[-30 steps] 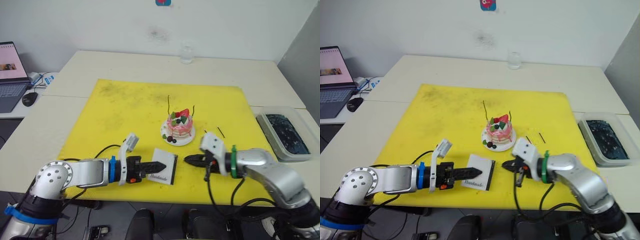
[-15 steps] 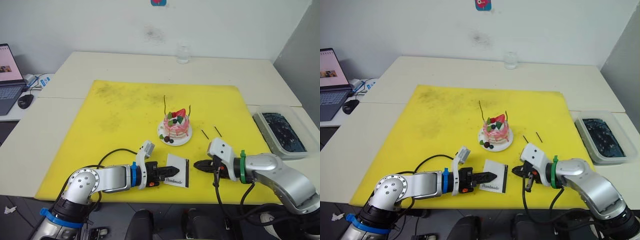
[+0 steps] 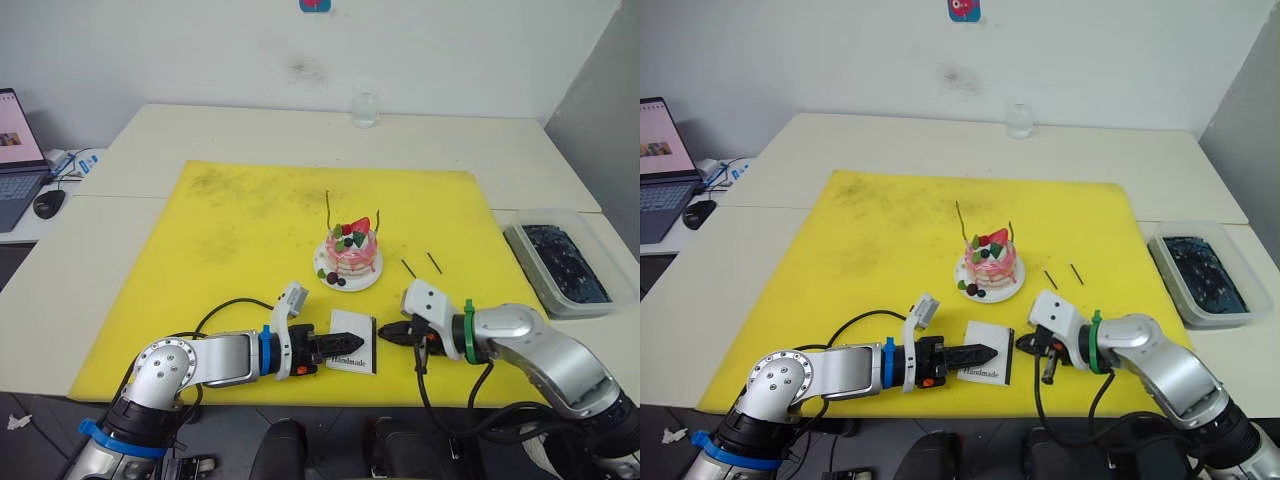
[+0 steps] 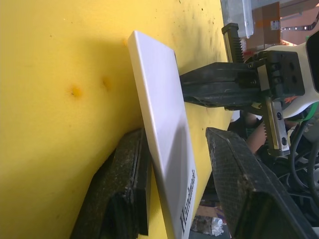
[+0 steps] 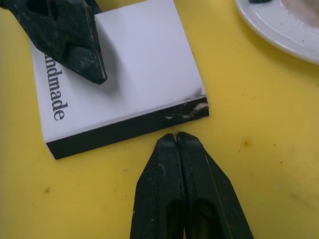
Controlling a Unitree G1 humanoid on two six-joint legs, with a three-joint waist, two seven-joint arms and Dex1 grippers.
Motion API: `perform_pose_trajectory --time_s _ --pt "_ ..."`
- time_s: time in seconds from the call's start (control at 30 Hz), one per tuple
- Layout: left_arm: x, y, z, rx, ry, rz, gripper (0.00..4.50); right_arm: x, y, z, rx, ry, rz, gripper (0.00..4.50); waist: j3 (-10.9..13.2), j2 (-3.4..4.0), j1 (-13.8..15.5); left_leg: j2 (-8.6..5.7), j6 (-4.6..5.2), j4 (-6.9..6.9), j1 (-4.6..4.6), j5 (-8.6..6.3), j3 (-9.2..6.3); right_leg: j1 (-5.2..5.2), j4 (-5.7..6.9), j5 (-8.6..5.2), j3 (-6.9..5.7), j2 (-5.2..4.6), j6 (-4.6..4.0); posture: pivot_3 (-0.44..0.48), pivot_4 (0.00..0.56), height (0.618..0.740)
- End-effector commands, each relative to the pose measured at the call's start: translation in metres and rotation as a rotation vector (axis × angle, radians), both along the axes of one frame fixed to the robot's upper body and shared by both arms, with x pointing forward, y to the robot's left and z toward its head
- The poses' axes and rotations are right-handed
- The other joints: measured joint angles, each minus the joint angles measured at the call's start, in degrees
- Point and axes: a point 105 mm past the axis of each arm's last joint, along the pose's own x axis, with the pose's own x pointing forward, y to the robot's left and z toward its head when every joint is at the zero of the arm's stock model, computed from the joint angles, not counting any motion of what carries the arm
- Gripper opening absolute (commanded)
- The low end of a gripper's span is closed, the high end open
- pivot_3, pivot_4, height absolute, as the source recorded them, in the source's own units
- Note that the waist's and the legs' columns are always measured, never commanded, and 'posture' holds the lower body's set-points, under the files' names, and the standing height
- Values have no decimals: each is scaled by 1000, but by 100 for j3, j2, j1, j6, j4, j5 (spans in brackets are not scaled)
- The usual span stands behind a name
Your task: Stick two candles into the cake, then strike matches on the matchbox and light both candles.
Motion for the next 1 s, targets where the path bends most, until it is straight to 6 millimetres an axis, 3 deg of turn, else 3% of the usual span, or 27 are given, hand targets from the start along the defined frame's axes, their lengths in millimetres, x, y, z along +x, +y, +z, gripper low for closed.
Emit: perform_pose_trajectory --time_s 0.03,0.97,1.0 --pt "0 5 -10 43 24 18 2077 -3 9 6 18 -16 40 0 0 0 0 0 0 0 0 0 0 0 0 0 0 0 0 0 150 740" --pt "-2 5 -16 82 4 -3 2077 -5 14 8 28 -2 52 0 0 0 3 -1 -1 0 -1 -1 0 0 -2 -2 1 -4 -4 0 150 740" --pt "-2 6 -17 91 4 -5 1893 -5 14 8 29 -3 52 0 0 0 2 -1 -1 0 -1 -1 0 0 -2 -2 1 -4 -4 0 150 740"
